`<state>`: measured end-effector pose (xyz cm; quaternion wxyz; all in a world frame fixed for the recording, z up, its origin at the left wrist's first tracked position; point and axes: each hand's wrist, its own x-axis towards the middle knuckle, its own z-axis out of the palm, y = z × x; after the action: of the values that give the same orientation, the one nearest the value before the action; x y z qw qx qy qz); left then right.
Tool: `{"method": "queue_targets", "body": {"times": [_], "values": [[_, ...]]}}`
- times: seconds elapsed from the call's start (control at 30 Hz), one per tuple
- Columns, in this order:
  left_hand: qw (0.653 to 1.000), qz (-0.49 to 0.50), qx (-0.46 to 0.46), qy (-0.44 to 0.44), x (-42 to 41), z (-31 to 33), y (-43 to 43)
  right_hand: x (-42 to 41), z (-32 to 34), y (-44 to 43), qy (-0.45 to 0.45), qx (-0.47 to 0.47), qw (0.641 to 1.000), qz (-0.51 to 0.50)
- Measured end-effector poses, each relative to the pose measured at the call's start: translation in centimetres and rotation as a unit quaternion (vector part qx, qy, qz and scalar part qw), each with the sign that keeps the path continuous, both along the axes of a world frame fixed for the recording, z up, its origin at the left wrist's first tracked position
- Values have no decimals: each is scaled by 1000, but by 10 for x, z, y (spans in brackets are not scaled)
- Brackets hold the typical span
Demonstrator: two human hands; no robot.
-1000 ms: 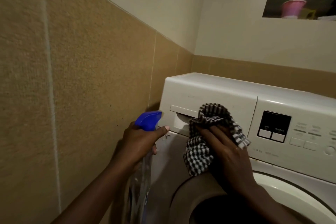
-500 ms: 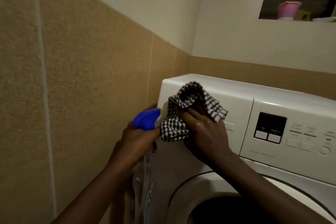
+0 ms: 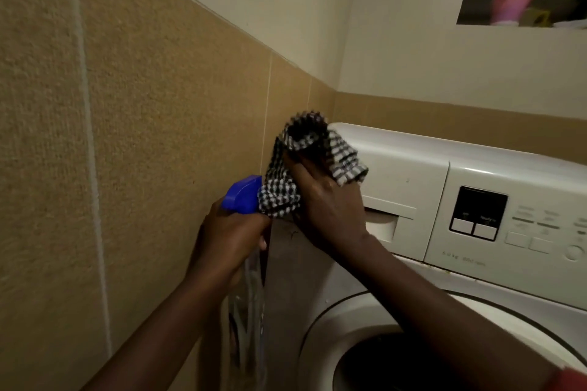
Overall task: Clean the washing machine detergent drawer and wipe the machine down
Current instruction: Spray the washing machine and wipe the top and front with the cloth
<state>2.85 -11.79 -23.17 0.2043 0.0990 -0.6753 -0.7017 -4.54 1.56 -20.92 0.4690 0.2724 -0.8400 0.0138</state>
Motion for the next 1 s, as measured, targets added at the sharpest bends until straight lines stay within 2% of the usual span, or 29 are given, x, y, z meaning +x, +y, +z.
{"method": "queue_targets", "body": {"times": [0.13, 0.23, 0.47, 0.73, 0.9, 1.0], "values": [[1000, 7, 3, 4, 2, 0, 0, 17, -45, 11, 0, 29, 999, 38], [1000, 11, 1, 6, -1, -3, -1, 23, -47, 19, -7, 68, 997, 28], [1000, 3, 9, -14, -12, -8, 0, 13, 36, 35, -4, 8, 1000, 4], [999, -27, -17, -11, -16, -15, -2, 48, -10, 125, 29, 6, 1000, -3], [999, -30, -18, -22, -16, -19, -3, 45, 11, 140, 23, -52, 998, -33], [999, -38, -29, -21, -15, -20, -3, 58, -19, 145, 22, -59, 998, -32]]}}
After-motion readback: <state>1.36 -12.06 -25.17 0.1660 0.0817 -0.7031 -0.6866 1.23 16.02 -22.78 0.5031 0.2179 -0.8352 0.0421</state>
